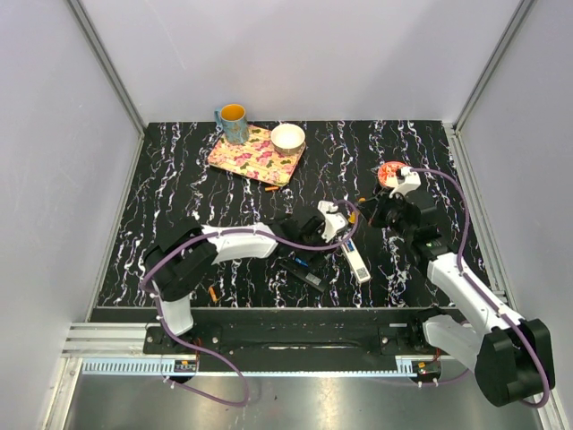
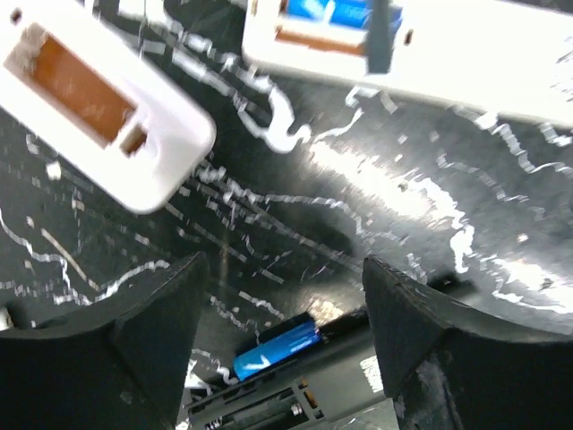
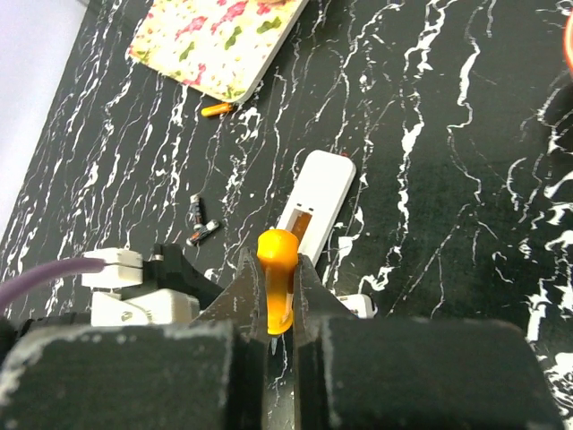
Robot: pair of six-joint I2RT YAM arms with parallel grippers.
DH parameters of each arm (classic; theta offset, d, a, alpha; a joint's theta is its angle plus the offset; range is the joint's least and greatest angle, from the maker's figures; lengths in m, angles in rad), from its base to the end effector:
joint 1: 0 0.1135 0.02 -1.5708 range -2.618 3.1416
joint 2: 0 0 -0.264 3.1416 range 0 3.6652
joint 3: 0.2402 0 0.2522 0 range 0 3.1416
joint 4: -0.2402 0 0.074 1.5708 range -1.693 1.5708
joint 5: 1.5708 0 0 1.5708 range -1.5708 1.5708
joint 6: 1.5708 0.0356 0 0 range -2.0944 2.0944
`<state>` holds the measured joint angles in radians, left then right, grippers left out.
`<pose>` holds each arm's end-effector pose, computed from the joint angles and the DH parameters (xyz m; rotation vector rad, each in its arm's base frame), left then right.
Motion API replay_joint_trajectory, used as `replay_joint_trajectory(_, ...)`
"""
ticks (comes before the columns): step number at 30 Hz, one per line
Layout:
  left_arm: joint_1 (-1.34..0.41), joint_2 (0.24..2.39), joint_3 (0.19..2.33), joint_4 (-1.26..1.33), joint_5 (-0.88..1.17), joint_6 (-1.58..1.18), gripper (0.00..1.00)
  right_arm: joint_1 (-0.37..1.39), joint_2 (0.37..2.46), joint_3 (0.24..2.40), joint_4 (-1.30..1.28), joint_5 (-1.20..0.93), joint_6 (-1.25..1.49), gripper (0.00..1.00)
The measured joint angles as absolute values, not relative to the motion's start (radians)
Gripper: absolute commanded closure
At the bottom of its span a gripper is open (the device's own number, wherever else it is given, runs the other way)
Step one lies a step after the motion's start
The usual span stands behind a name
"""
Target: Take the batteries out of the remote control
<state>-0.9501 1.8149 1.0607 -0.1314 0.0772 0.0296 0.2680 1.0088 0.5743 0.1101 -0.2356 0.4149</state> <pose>0.2145 -0.3048 0.1609 1.2152 2.2053 -0.4860 0.2193 0.0688 0.2536 -0.0222 1.9451 0.6826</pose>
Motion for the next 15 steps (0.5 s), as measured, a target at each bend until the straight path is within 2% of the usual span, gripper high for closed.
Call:
replay_joint_trajectory(6, -0.968, 1.857, 1.168, -0.114, 0.197, 0.017, 0.53, 0.265, 0.976, 0.573, 0.084, -0.122, 0.432, 1.00)
replay_joint_trajectory(9, -0.999, 1.897, 1.199, -0.105, 0.240, -0.001, 0.60, 0.254, 0.974, 0.574, 0.077, -0.085, 0.443, 1.00)
replay_joint_trajectory(15, -1.069, 1.976, 1.232, -0.102, 0.315, -0.037, 0.62, 0.194, 0.985, 0.586, 0.062, -0.064, 0.464, 1.00)
